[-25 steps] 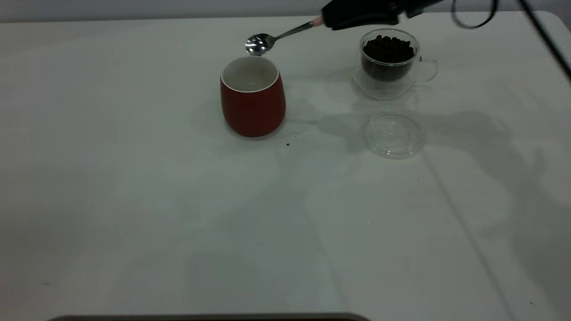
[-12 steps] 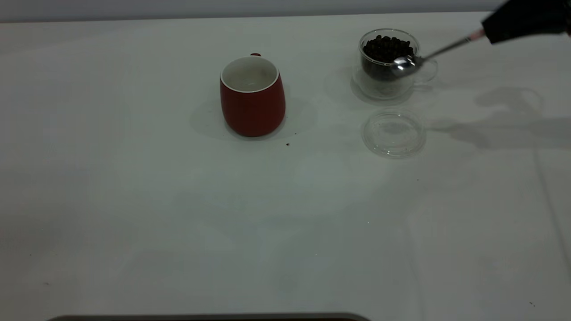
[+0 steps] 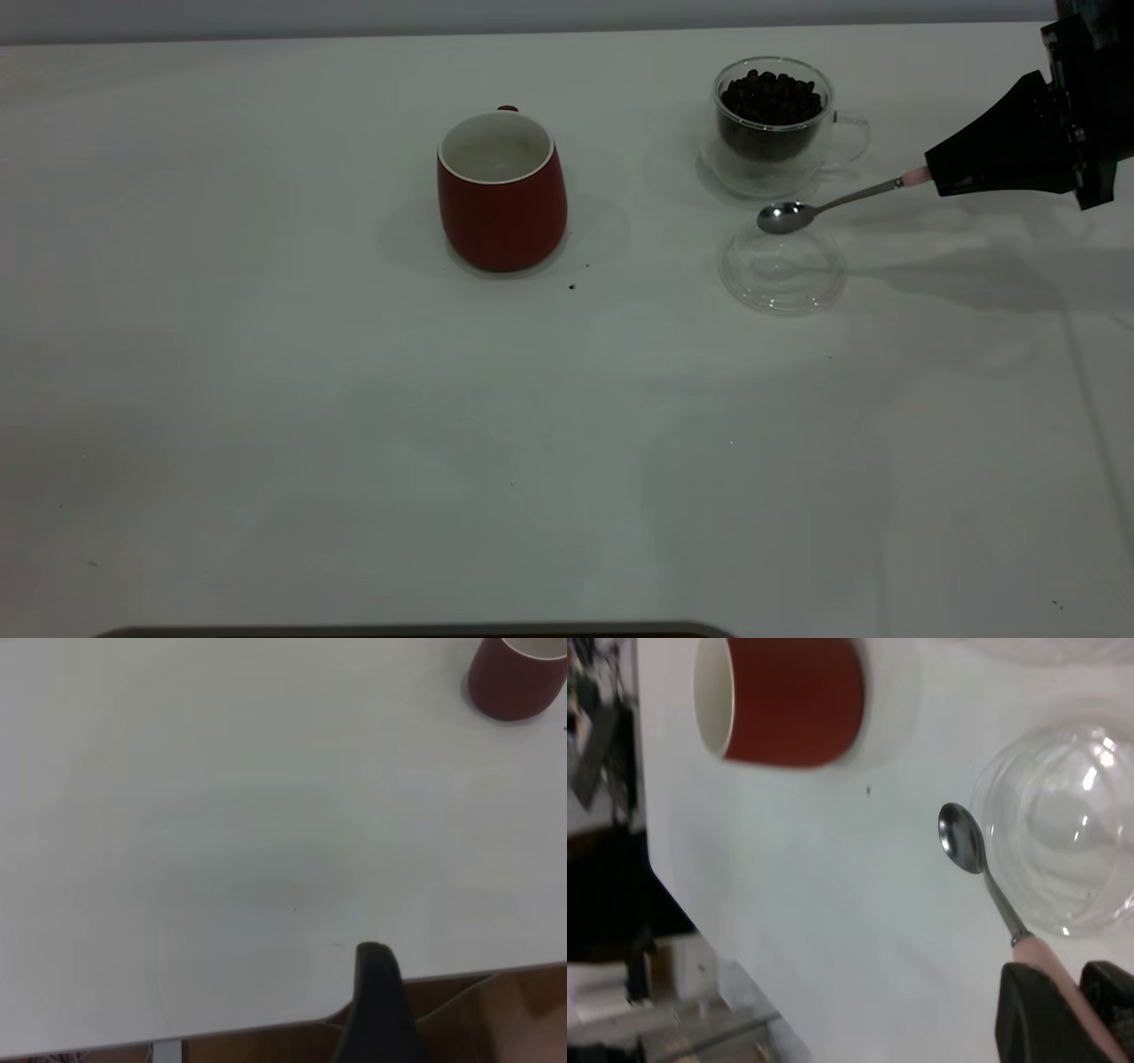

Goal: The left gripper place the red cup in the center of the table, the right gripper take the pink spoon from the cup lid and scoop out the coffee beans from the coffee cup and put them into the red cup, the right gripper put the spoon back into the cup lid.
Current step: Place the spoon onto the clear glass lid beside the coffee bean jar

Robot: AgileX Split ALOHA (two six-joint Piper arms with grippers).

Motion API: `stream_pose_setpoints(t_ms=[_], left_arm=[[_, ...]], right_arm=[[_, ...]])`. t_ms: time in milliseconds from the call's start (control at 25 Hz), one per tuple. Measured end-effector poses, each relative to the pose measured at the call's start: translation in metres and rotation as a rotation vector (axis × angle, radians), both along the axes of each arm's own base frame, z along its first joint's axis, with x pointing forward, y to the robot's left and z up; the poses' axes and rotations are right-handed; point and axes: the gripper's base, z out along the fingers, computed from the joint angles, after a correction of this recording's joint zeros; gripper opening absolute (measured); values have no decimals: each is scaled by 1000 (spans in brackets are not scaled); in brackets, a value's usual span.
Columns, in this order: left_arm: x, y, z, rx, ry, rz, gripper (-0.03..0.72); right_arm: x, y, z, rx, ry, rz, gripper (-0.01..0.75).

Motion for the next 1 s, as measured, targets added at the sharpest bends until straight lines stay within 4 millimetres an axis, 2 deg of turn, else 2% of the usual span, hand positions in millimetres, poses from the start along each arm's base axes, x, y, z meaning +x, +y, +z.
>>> stream_pose_setpoints(t_ms=[200, 520, 760, 1000], left_arm=[[0, 0, 0, 0, 0, 0, 586], [0, 0, 0, 0, 0, 0, 586], [0, 0, 0, 0, 0, 0, 586], [0, 0, 0, 0, 0, 0, 586]], right_arm=[[-1, 0, -9, 8, 17, -21, 98], [-9, 2, -40, 20, 88, -43, 98], [-7, 3, -45, 47, 96, -89, 98], [-11, 5, -58, 60, 128, -102, 102]])
